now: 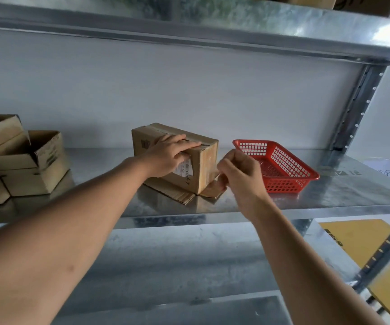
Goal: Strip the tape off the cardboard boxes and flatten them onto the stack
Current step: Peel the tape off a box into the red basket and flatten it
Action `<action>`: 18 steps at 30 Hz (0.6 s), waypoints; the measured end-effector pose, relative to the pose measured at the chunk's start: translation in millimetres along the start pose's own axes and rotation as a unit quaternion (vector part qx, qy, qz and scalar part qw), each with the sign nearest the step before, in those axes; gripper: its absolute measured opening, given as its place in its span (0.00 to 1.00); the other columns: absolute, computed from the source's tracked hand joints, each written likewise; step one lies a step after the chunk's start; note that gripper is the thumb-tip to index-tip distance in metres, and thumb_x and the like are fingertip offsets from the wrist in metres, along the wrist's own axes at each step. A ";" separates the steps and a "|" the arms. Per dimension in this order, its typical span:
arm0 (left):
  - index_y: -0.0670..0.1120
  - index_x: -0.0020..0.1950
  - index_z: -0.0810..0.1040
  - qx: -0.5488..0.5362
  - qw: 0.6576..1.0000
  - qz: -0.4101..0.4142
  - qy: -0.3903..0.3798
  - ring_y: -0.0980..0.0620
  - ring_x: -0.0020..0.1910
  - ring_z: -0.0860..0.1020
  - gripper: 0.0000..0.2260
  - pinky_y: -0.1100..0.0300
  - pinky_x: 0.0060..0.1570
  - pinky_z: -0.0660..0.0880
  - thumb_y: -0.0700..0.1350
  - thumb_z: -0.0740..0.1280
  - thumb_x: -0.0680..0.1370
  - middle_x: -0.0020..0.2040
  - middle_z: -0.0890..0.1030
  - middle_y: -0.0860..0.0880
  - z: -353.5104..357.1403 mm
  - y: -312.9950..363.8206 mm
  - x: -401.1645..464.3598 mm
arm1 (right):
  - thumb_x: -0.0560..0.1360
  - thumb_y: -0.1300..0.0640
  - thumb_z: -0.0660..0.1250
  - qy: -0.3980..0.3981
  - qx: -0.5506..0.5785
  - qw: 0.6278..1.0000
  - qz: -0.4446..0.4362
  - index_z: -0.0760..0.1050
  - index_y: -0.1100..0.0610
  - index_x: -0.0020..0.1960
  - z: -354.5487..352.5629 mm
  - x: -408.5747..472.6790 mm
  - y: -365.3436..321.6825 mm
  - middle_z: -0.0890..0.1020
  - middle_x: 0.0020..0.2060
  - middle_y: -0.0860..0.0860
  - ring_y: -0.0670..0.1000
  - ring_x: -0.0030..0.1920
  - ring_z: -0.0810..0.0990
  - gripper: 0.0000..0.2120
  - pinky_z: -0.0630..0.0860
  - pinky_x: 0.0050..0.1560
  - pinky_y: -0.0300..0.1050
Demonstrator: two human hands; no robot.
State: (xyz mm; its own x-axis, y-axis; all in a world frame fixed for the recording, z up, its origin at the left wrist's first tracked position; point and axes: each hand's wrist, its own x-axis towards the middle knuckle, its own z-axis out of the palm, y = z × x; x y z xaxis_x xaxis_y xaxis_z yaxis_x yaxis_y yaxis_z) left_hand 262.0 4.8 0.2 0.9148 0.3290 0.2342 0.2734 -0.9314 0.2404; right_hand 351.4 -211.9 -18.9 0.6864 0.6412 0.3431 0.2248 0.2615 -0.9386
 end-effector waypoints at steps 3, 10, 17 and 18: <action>0.70 0.80 0.57 0.008 1.000 -0.007 -0.022 0.45 0.83 0.48 0.23 0.39 0.78 0.44 0.53 0.57 0.86 0.84 0.54 0.51 -4.3 3.6 2.4 | 0.77 0.70 0.67 0.018 -0.022 0.999 -0.018 0.71 0.67 0.45 -16.4 4.2 5.4 0.74 0.25 0.48 0.52 0.28 0.74 0.05 0.70 0.33 0.51; 0.59 0.78 0.70 -0.060 0.998 0.005 0.029 0.52 0.75 0.64 0.29 0.48 0.69 0.63 0.69 0.63 0.79 0.78 0.65 0.53 -4.9 18.0 1.1 | 0.80 0.66 0.65 0.007 0.009 1.000 0.029 0.70 0.56 0.62 -2.5 15.9 6.1 0.80 0.37 0.55 0.54 0.34 0.80 0.13 0.78 0.33 0.45; 0.58 0.57 0.77 -0.086 0.996 0.007 0.033 0.54 0.59 0.76 0.22 0.50 0.58 0.77 0.71 0.65 0.72 0.60 0.75 0.56 -10.6 31.7 7.0 | 0.86 0.63 0.58 0.015 0.084 0.994 0.066 0.76 0.64 0.63 -9.0 40.1 10.2 0.85 0.50 0.60 0.60 0.50 0.86 0.11 0.82 0.54 0.51; 0.57 0.54 0.77 -0.084 0.996 0.008 0.031 0.54 0.56 0.76 0.21 0.50 0.57 0.78 0.70 0.64 0.71 0.57 0.75 0.56 -11.8 34.3 8.5 | 0.86 0.63 0.57 0.011 0.116 0.991 0.071 0.75 0.65 0.65 -11.6 40.9 8.4 0.85 0.53 0.60 0.60 0.53 0.86 0.11 0.82 0.58 0.52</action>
State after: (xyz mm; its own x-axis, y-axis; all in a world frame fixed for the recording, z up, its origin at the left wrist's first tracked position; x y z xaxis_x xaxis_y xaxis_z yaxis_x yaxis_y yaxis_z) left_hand 275.7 -22.5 21.6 0.8970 0.3276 0.2968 0.1996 -0.8992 0.3893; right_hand 389.4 -191.8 -13.2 0.7151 0.6681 0.2054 -0.0381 0.3307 -0.9430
